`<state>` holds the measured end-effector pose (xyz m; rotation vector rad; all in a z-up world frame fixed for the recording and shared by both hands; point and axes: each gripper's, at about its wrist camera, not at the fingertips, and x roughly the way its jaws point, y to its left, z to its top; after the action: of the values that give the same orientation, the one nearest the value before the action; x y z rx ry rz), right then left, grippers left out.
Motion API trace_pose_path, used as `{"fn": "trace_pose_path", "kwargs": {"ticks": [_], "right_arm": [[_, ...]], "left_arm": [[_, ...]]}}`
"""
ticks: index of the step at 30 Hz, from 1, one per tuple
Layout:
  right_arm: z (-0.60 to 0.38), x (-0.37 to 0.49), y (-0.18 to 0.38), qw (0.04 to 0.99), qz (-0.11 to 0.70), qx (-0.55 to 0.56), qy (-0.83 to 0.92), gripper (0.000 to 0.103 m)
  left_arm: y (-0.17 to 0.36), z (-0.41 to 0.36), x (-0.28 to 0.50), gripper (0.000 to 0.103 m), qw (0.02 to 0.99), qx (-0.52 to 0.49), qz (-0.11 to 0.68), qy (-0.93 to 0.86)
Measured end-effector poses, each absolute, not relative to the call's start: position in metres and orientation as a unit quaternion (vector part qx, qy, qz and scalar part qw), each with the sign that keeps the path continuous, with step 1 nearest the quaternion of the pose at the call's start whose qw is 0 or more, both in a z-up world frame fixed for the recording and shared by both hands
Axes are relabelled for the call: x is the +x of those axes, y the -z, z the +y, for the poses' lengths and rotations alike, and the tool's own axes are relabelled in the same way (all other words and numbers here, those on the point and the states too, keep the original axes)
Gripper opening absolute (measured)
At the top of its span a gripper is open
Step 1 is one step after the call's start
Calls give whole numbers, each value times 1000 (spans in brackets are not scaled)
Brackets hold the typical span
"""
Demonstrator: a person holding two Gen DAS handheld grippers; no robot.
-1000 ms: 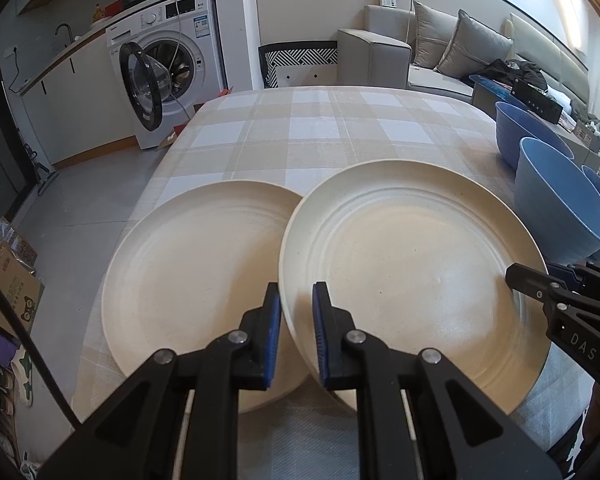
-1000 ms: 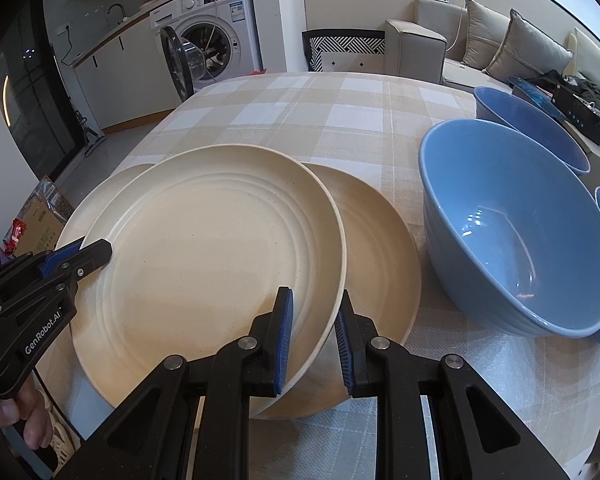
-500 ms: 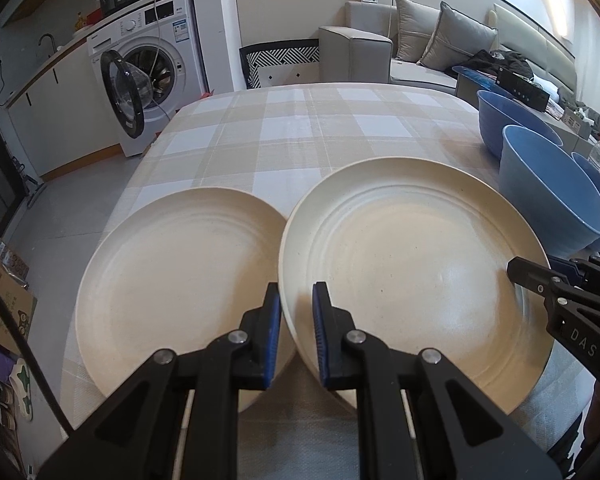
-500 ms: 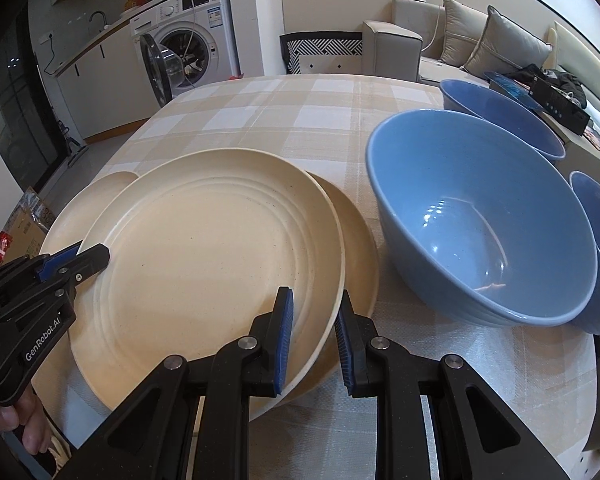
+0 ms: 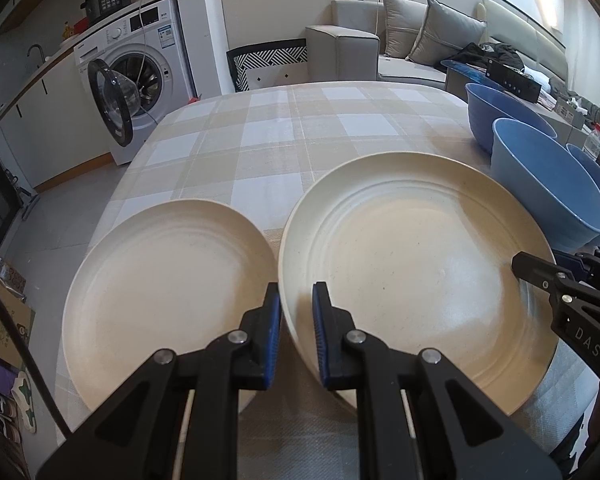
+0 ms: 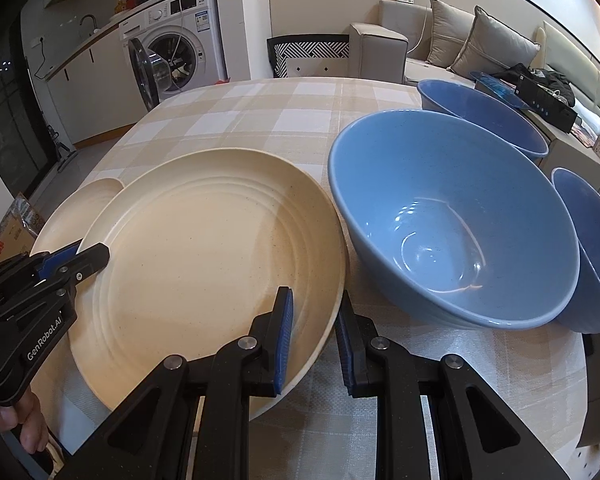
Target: Organize plates and bowls
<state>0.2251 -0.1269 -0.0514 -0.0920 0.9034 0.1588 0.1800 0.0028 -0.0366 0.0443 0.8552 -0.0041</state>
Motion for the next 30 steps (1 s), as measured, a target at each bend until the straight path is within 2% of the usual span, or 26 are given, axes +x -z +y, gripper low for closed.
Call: {"fn": "trace_pose_path", "kwargs": {"ticks": [30], "right_arm": [[-119,227,57,897,431,-83,-56,22]], "left_arm": [[43,-6,187,14,907,48,419,-3]]}}
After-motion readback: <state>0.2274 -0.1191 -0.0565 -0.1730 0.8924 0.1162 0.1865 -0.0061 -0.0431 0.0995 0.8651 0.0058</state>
